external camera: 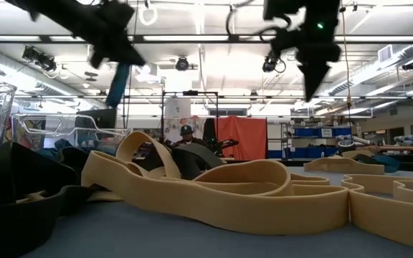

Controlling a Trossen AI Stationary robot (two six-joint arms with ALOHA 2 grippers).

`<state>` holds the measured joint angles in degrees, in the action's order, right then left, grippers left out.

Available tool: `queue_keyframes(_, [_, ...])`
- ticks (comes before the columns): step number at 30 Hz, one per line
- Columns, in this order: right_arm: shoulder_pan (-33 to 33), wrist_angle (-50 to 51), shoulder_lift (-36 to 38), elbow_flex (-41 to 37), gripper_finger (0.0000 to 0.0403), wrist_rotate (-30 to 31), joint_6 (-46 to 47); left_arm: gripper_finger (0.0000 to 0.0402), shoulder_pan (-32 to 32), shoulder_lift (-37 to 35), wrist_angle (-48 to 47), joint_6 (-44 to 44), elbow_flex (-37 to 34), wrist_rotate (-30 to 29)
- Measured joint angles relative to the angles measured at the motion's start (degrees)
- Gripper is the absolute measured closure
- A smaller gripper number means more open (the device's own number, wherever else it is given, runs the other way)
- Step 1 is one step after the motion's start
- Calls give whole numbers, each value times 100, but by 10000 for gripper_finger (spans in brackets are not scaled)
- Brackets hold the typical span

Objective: Sort rubber bands into baskets
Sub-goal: Put the blue rubber band into the top transparent bin

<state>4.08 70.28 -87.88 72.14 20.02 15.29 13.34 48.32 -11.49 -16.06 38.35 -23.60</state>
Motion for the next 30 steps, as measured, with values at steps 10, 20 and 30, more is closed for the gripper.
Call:
queue_keyframes(10, [-594,185,12,-1142,333,1000,541,386,755,-260,-1913,-924,174,-277])
queue_keyframes(20, [-620,846,17,-1339,271,785,938,256,1383,-112,-2175,-565,317,-291])
queue_keyframes(30, [-630,1918,106,-1339,251,530,1583,138,1548,-112,-2192,-387,317,-426])
